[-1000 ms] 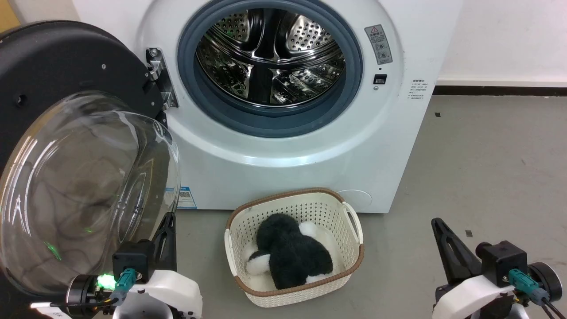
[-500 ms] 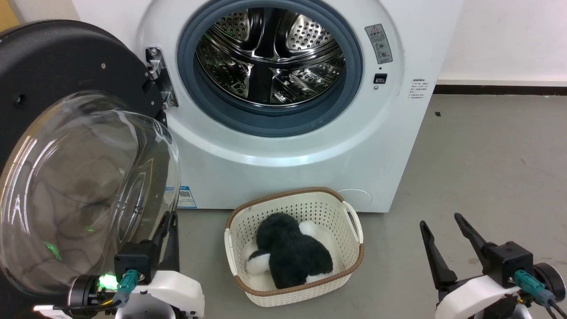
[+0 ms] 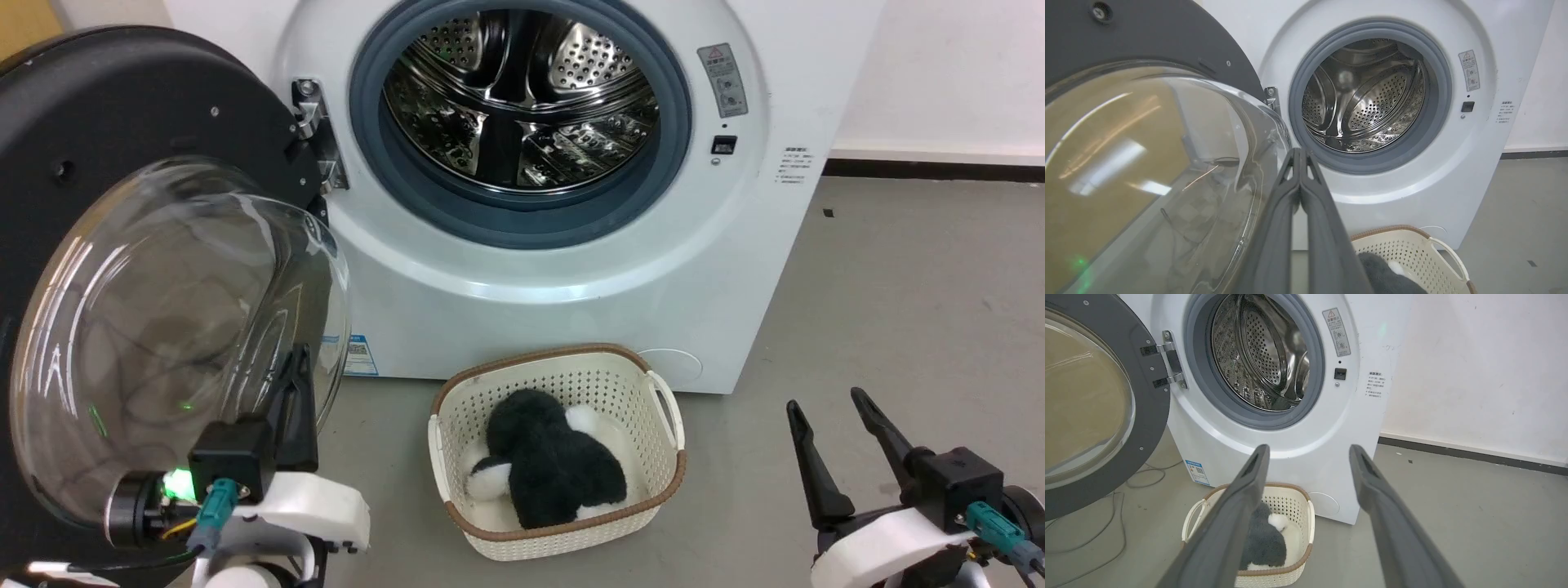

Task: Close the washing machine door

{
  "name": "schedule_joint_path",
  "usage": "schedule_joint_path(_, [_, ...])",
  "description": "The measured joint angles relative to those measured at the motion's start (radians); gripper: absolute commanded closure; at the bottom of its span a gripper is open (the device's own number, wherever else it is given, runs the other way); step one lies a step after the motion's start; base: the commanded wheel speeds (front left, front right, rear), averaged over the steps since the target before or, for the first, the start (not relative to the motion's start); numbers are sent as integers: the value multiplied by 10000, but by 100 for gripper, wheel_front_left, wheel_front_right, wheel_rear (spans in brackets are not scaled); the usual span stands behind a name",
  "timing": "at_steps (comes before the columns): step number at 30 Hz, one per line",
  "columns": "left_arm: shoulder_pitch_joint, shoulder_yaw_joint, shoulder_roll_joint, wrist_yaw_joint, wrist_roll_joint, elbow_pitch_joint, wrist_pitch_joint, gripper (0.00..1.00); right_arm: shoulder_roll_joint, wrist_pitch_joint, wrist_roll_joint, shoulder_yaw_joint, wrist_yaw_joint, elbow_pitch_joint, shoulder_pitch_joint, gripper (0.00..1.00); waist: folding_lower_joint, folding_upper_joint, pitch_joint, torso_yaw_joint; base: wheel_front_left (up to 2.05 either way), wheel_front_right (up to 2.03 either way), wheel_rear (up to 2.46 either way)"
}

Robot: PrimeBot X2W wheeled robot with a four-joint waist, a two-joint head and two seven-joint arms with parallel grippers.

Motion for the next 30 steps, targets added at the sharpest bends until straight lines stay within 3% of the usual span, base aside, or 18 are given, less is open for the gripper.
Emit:
schedule_joint_path(17, [-1636, 719, 596, -52, -470, -1012, -364, 100, 2, -364, 261, -238, 0, -12, -35, 0, 0, 0, 219, 869, 0, 0, 0])
schedule_joint_path(30, [-2811, 2013, 1127, -602, -901, -1429, -640, 100, 2, -631, 347, -451, 0, -13, -66, 0, 0, 0, 465, 1744, 0, 0, 0])
